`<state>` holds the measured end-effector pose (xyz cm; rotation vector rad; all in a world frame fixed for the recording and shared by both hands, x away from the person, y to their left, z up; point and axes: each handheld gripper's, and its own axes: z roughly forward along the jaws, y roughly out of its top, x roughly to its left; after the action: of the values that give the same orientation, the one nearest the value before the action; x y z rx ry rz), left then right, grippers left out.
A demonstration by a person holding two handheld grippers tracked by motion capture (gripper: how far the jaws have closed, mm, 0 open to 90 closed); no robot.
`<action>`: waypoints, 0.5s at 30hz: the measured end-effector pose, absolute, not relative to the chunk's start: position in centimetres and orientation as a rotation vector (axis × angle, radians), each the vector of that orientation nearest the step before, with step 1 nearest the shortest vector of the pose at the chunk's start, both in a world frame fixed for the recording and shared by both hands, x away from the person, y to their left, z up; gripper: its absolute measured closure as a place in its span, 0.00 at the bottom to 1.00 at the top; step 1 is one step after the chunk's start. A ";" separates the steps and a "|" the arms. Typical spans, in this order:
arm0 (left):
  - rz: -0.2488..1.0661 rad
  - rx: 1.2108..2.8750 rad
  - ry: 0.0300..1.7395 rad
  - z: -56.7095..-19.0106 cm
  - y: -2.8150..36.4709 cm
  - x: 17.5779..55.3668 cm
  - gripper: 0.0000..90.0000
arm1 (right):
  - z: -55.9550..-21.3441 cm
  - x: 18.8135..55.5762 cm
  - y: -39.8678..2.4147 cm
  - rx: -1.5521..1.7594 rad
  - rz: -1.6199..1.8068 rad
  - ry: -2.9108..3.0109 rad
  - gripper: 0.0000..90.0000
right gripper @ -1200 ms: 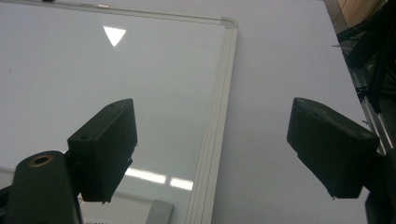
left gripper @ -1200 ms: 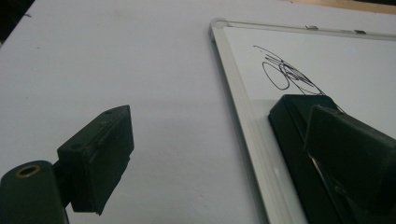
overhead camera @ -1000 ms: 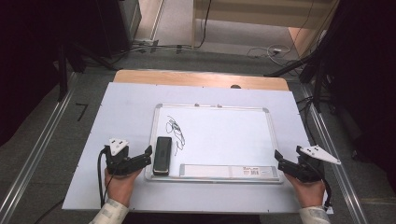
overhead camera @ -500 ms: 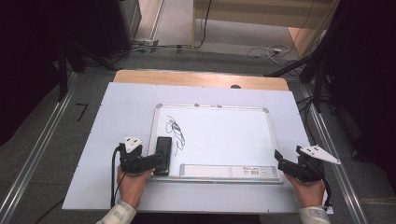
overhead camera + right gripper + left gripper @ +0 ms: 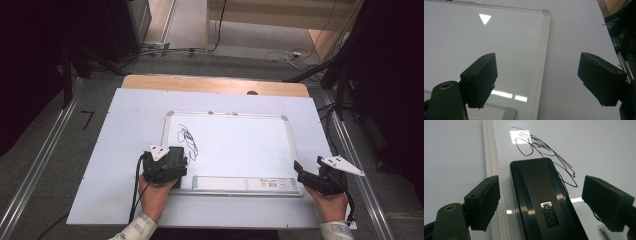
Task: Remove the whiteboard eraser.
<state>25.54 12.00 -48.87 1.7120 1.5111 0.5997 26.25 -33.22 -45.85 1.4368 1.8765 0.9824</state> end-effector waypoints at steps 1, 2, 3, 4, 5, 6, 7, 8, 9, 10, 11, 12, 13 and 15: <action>0.601 1.717 1.516 -49.0 11.8 25.6 0.19 | -45.9 26.2 -33.2 1.437 0.982 1.876 0.16; 0.603 1.727 1.517 -49.0 11.7 25.7 0.19 | -45.9 26.2 -33.2 1.437 0.982 1.876 0.16; 0.602 1.735 1.521 -49.1 11.6 25.8 0.21 | -45.8 26.2 -33.2 1.437 0.982 1.876 0.16; 0.603 1.743 1.522 -49.2 11.5 25.8 0.22 | -45.8 26.2 -33.2 1.437 0.983 1.875 0.16; 0.600 1.748 1.521 -49.3 11.3 25.8 0.23 | -45.8 26.2 -33.2 1.437 0.983 1.876 0.16; 0.599 1.755 1.522 -49.4 11.2 25.9 0.24 | -45.9 26.2 -33.2 1.437 0.983 1.875 0.16; 0.601 1.750 1.523 -49.4 11.1 25.9 0.25 | -45.9 26.2 -33.2 1.437 0.983 1.875 0.16; 0.604 1.754 1.519 -49.4 11.1 25.9 0.25 | -45.9 26.2 -33.2 1.437 0.983 1.875 0.16; 0.607 1.759 1.519 -49.5 11.1 26.0 0.26 | -45.9 26.2 -33.2 1.437 0.983 1.875 0.16; 0.616 1.758 1.525 -49.5 11.1 26.0 0.28 | -45.9 26.2 -33.2 1.437 0.984 1.875 0.16; 0.616 1.758 1.525 -49.5 11.1 26.0 0.30 | -45.9 26.2 -33.2 1.437 0.984 1.875 0.16; 0.617 1.760 1.529 -49.6 11.1 26.0 0.30 | -45.8 26.2 -33.2 1.438 0.983 1.875 0.16; 0.617 1.761 1.536 -49.6 11.2 26.1 0.31 | -45.8 26.2 -33.2 1.436 0.983 1.876 0.16; 0.618 1.765 1.545 -49.8 11.2 26.1 0.33 | -45.9 26.2 -33.2 1.436 0.984 1.876 0.16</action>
<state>26.13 11.16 -49.76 1.7646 1.5449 0.6177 26.24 -33.21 -45.85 1.4365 1.8757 0.9840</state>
